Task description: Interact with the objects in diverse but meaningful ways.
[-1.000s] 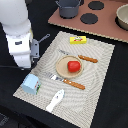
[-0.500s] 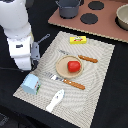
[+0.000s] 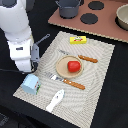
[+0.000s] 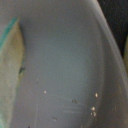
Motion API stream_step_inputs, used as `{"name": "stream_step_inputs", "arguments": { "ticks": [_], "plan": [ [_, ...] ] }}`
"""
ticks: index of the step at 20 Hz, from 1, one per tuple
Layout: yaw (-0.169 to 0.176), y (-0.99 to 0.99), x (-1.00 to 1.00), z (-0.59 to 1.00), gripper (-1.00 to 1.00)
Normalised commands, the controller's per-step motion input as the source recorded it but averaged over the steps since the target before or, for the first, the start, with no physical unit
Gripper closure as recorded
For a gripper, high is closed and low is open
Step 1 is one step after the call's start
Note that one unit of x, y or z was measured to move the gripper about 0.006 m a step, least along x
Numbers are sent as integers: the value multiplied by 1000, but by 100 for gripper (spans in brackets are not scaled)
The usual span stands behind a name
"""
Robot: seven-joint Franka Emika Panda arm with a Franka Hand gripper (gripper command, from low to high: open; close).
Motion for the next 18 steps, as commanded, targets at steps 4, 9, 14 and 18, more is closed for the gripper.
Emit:
{"name": "stream_step_inputs", "arguments": {
  "ticks": [4,9,14,18],
  "plan": [
    [18,-68,-44,-185,100],
    [5,-1,50,257,100],
    [-11,389,460,1000,100],
    [0,611,692,1000,100]
  ]
}}
